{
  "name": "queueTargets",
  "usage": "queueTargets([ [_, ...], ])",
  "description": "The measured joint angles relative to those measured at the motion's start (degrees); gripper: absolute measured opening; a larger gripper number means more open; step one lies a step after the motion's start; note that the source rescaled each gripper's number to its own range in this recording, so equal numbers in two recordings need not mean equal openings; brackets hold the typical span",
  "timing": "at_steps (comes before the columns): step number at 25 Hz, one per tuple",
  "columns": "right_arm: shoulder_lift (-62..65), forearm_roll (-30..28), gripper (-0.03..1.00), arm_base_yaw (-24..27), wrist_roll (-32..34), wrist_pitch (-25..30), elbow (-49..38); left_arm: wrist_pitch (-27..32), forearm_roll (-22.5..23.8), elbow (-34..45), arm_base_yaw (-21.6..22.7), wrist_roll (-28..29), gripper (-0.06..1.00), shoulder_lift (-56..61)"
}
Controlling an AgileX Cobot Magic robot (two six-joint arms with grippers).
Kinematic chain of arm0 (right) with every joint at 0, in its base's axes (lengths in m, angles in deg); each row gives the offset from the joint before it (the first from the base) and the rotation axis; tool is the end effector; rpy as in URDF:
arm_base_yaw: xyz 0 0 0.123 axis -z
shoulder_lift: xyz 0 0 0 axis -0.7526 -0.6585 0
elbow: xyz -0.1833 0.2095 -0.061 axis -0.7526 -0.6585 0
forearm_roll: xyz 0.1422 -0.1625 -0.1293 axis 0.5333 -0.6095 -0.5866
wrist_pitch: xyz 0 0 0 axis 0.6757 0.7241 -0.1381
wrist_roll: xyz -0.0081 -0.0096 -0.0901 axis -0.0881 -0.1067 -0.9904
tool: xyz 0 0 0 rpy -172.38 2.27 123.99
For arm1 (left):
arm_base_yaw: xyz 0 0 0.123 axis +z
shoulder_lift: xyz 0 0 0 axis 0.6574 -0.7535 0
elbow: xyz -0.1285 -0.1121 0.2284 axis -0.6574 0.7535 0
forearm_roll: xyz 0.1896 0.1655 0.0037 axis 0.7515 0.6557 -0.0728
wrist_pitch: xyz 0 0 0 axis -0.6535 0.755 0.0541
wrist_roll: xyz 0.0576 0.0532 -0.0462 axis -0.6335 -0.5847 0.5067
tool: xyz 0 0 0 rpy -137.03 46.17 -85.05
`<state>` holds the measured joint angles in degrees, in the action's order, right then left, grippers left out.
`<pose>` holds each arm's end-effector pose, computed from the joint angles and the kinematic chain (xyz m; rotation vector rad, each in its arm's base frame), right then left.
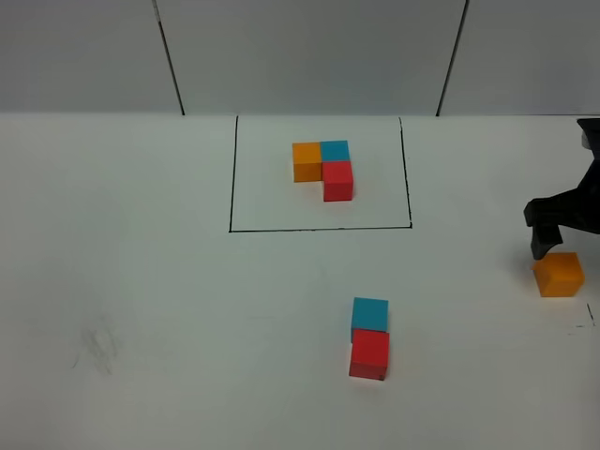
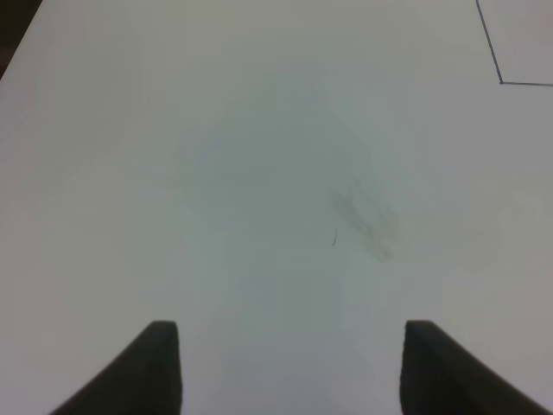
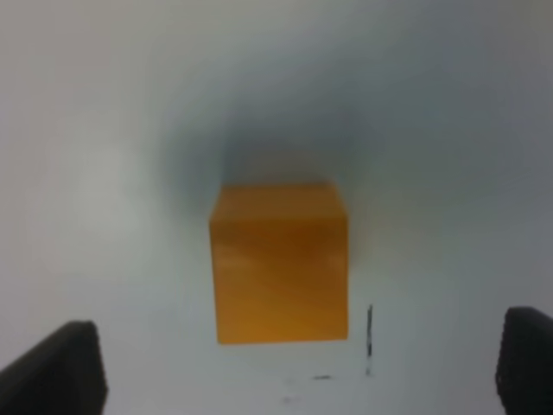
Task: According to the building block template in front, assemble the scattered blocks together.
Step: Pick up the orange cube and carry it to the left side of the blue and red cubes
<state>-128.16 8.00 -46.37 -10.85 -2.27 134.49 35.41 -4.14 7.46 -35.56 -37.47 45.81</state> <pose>0.3673 -0.0179 0.1851 0.0972 2.9742 -0.0393 -0.0068 -0.0020 0.2768 -0.0861 2.0500 0.0460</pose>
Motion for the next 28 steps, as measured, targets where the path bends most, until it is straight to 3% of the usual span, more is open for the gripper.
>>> queueTargets([
  [20,-8.36,0.86,0.83,0.0,0.01,-5.67,0.0,0.0,0.0,0.0,0.0,0.12,0.22,0.0],
  [24,-8.51,0.86,0.64,0.0,-0.34,-5.72,0.0,0.0,0.0,0.0,0.0,0.12,0.22,0.0],
  [28,-8.51,0.86,0.26,0.0,-0.34,-5.74,0.0,0.0,0.0,0.0,0.0,0.12,0.22,0.0],
])
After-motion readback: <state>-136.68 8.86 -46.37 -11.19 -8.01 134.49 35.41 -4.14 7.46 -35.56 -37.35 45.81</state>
